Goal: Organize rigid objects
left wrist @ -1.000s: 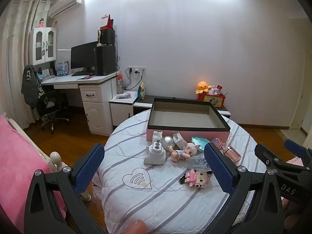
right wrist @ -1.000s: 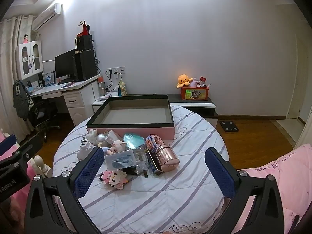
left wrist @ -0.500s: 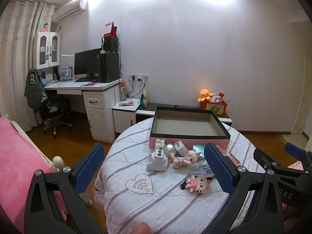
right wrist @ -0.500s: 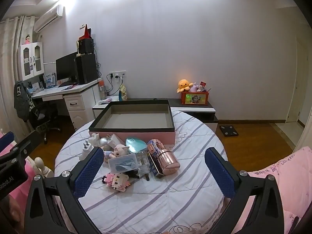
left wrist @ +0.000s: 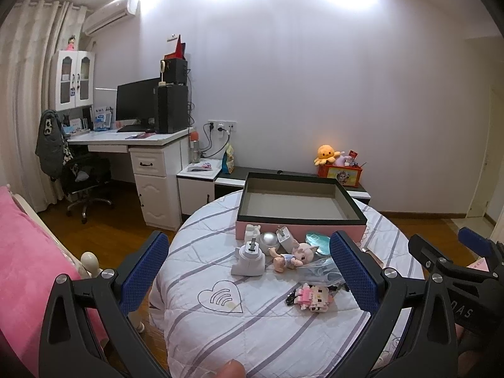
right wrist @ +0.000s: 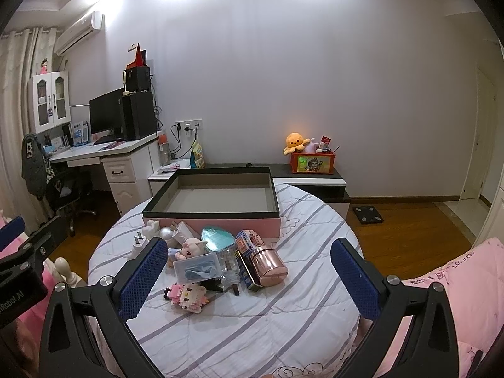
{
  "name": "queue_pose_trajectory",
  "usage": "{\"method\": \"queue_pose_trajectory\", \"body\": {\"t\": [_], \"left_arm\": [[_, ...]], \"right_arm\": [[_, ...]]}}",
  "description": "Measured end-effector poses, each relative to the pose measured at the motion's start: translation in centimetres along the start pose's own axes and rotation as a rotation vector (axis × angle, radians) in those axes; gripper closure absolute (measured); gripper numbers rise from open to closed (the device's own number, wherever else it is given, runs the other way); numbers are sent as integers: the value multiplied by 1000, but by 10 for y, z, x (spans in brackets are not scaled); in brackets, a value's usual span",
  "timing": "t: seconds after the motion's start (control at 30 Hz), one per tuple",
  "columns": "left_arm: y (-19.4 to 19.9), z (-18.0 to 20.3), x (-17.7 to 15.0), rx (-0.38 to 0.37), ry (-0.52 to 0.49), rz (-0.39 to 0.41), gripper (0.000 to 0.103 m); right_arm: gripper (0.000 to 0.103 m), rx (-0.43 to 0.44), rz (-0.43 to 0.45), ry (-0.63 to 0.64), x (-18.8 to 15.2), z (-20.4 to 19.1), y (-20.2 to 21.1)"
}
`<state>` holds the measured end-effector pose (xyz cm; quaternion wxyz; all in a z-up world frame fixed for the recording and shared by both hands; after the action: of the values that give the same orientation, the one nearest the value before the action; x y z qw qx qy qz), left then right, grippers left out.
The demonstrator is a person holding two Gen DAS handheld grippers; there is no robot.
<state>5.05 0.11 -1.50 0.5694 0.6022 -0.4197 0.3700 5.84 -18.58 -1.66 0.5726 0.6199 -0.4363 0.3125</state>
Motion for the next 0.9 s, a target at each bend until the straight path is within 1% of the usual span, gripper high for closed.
{"method": "queue_pose_trajectory", "body": {"t": [0.9], "left_arm": [[-1, 7, 0, -15, 6, 8, 0]], "right_arm": [[0, 1, 5, -3, 3, 0, 3]]}}
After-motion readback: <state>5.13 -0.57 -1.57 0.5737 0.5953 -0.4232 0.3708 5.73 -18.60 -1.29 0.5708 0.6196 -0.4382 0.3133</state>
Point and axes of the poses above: each gripper's, at about its wrist camera, not at the fingertips, and y roughly against the way its jaws point, z to its right, x to its top, the point moved 7 cm from there along -y, roughly the way its jaws point, and after that the axes turned 8 degrees about -y, right-handed, at the moved point
